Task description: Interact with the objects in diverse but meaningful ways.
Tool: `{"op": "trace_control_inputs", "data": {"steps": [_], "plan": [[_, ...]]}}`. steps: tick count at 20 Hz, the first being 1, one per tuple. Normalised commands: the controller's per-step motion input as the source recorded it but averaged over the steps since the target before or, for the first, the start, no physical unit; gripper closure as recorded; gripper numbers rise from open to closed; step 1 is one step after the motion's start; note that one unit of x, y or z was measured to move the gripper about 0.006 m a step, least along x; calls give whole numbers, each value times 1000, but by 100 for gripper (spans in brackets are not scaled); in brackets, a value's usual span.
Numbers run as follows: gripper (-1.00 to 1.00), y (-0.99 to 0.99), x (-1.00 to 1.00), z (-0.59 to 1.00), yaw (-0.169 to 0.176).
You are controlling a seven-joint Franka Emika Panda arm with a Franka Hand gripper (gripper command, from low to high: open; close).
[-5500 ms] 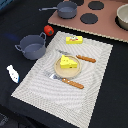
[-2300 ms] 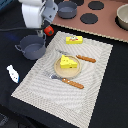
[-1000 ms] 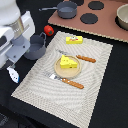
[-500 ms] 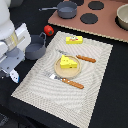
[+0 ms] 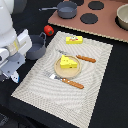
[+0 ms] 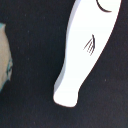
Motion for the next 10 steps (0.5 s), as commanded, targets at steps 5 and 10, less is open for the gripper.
{"op": "trace_control_inputs", "data": {"steps": [5,10], "plan": [[-100,-198,-158,-271,-117],[100,-169,-112,-312,-84]]}}
